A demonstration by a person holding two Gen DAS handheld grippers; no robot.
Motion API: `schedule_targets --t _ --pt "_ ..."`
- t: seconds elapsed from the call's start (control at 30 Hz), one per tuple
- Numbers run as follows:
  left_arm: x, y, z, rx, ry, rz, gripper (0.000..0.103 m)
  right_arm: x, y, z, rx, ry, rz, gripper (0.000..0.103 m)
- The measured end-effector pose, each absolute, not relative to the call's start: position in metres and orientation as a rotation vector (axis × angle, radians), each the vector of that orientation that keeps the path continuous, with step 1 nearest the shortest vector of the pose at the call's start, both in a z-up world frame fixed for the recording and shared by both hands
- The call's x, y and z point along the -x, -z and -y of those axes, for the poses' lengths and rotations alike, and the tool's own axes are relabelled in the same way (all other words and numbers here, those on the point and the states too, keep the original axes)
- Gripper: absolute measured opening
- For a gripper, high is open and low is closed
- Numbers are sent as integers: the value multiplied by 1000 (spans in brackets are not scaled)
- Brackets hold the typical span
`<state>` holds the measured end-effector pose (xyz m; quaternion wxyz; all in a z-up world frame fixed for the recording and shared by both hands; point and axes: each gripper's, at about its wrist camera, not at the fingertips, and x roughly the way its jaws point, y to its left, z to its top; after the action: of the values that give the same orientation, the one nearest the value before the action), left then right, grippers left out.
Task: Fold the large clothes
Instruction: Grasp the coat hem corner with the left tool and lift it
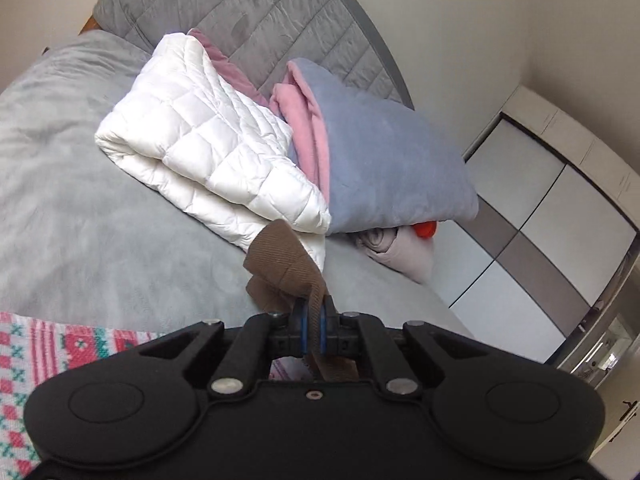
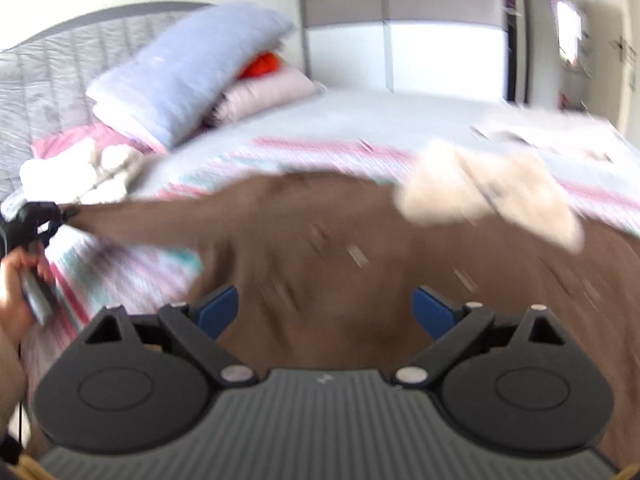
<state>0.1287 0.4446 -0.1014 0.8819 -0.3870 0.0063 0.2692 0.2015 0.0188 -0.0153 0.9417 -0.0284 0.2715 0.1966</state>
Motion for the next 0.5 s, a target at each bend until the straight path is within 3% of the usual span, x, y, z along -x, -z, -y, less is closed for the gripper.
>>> schedule_targets --t 0.1,0.2,0.27,0.33,0.4,0.5 --pt "-131 114 -452 855 -563 -11 6 -259 29 -75 52 -450 -575 49" --pt "-132 117 -453 861 -561 4 6 -310 46 -116 -6 -449 -619 37" --pt "-132 116 -453 857 -555 19 6 -334 59 -136 -44 -459 -641 36" --pt "-131 113 -453 871 -543 41 6 -360 80 -156 -54 -453 -742 25" --pt "-128 110 -455 894 -529 73 6 -372 106 -174 -51 -426 -801 25" --pt "-125 101 -454 933 -490 129 6 -375 111 -195 44 -410 -742 25"
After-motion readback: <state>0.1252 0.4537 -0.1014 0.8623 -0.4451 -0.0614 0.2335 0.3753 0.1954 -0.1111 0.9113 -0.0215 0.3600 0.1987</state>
